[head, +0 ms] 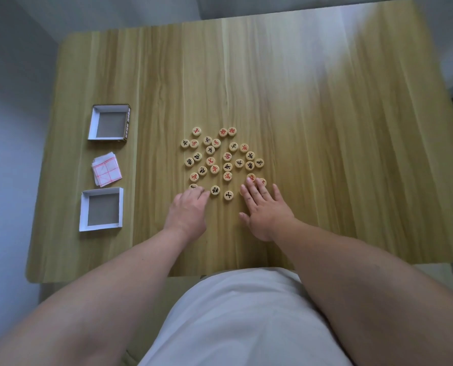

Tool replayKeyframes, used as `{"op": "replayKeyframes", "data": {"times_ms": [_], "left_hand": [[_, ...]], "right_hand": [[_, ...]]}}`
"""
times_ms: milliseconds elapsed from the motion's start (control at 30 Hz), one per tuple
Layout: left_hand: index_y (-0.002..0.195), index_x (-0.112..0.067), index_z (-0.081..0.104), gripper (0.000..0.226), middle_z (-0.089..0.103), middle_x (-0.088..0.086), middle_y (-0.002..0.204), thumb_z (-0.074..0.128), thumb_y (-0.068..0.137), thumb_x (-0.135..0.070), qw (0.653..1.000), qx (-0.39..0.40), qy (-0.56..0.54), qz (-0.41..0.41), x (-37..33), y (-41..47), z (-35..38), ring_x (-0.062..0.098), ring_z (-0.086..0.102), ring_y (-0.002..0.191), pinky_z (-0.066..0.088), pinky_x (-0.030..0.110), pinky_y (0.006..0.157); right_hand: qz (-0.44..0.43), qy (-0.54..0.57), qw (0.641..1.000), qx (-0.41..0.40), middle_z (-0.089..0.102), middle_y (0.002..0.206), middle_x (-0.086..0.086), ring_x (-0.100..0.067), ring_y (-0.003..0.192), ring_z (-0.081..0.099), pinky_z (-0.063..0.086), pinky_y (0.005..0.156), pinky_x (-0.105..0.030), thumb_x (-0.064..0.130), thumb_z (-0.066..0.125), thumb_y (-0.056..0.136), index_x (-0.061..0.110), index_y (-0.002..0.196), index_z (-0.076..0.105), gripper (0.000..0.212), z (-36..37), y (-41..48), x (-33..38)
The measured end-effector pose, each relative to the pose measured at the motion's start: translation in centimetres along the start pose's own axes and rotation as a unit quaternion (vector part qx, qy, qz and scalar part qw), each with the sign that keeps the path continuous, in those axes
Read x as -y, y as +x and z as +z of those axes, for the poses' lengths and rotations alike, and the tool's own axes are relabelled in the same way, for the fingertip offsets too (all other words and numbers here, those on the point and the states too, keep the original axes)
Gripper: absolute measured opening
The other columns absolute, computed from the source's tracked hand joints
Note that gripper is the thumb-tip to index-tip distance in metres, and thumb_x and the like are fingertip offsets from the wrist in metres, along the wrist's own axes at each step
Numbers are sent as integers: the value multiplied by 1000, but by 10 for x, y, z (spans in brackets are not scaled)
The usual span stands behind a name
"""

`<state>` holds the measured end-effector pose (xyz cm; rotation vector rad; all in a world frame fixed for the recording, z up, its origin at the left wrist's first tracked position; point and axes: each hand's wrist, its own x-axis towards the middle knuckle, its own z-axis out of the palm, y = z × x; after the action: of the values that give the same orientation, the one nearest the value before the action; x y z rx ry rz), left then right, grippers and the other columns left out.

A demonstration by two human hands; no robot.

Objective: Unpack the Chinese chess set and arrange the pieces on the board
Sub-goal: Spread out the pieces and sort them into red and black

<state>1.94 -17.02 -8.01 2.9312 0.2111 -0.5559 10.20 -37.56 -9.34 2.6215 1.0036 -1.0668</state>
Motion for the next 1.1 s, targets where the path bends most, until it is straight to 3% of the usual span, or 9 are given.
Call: {"op": "replayKeyframes", "data": {"times_ms": [167,567,833,933,1100], "left_hand": [[147,-18,43,69,41,3,151,56,80,-10,1000,13,12,20,-9,6,-3,22,36,139,29,36,113],[152,-32,32,72,31,-1,156,56,85,-23,994,42,74,61,-20,12,-8,20,29,142,26,37,113],[151,-25,36,74,35,-3,157,56,80,-17,998,19,38,49,-12,3,-8,19,32,142,31,38,112],[152,-24,32,74,31,2,158,55,83,-15,999,20,39,13,-9,-3,-7,21,28,145,29,38,114],[152,-22,31,74,29,4,158,55,83,-15,999,14,30,-25,6,-10,-7,21,28,144,30,38,113]], "right_hand": [[19,9,1000,-17,-33,161,1,-21,149,-30,-9,123,-55,54,6,104,20,156,-22,68,7,-16,-6],[43,40,995,-85,3,170,-5,-25,156,5,10,125,-46,47,18,107,14,162,6,65,-5,-21,-6],[47,-59,989,-128,36,153,-11,-33,141,32,23,117,-52,29,40,100,12,159,19,64,-24,-8,6],[17,-68,991,-111,27,155,-12,-32,143,25,18,119,-52,24,49,94,18,161,10,79,-37,1,15],[30,-47,997,-47,-4,167,-13,-37,153,-2,7,122,-56,16,50,91,30,161,-6,91,-56,13,25]]}}
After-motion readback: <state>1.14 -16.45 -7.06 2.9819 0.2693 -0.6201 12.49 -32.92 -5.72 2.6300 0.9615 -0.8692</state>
